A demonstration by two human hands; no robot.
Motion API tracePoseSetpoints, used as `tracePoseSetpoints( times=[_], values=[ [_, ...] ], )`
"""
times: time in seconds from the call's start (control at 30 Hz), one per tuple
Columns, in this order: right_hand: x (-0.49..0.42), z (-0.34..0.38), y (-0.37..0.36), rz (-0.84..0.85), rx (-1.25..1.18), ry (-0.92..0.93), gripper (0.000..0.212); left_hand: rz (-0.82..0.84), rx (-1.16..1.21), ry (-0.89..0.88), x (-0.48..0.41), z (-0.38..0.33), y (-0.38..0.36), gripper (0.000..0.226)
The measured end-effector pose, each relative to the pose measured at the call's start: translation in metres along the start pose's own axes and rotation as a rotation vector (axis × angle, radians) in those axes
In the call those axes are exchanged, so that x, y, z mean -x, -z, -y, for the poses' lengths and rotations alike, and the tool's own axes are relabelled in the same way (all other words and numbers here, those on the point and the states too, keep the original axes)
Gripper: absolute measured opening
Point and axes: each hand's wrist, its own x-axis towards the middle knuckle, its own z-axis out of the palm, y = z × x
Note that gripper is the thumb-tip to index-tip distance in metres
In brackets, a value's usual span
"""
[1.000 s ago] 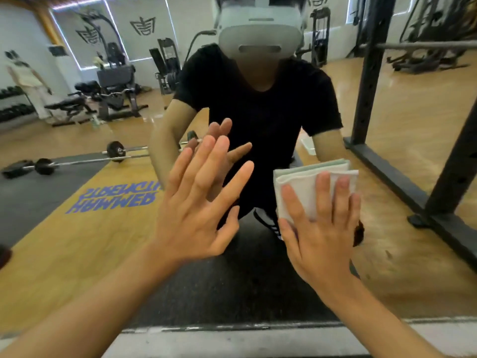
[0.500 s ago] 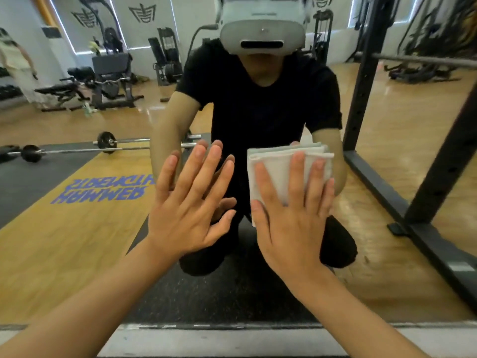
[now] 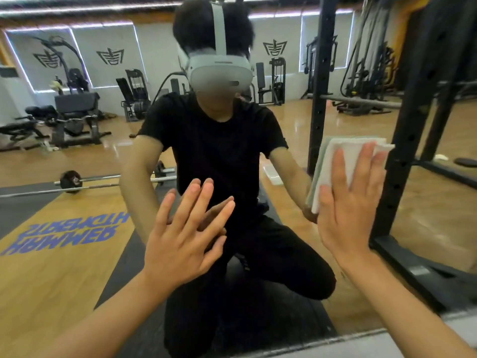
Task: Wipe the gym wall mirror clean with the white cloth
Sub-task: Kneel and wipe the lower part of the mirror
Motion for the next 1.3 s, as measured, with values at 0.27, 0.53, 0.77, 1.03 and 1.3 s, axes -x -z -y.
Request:
tracePoseSetpoints(
  times=[0.27, 0.53, 0.77, 1.03, 1.3],
  values=[
    [-0.019, 0.149, -0.017, -0.005, -0.034, 0.229, 0.055, -0.037, 0.015, 0.047, 0.003, 0.002, -0.002, 0.086],
    [-0.029, -0.05, 0.022, 0.049, 0.16, 0.349, 0.058, -0.039, -0.037, 0.045, 0.001, -0.001, -0.001, 0.077],
    [-0.033, 0.074, -0.001, -0.12, -0.001, -0.177, 0.058, -0.04, -0.039, 0.061, 0.0, -0.005, -0.001, 0.075],
    [-0.03, 0.064, -0.001, 0.047, 0.1, 0.583, 0.052, -0.054, -0.013, 0.047, 0.0, 0.0, 0.003, 0.072],
    [-0.05, -0.059, 0.034, -0.032, 0.053, -0.079, 0.057, -0.075, -0.019, 0.071, -0.001, 0.0, -0.001, 0.071]
  ],
)
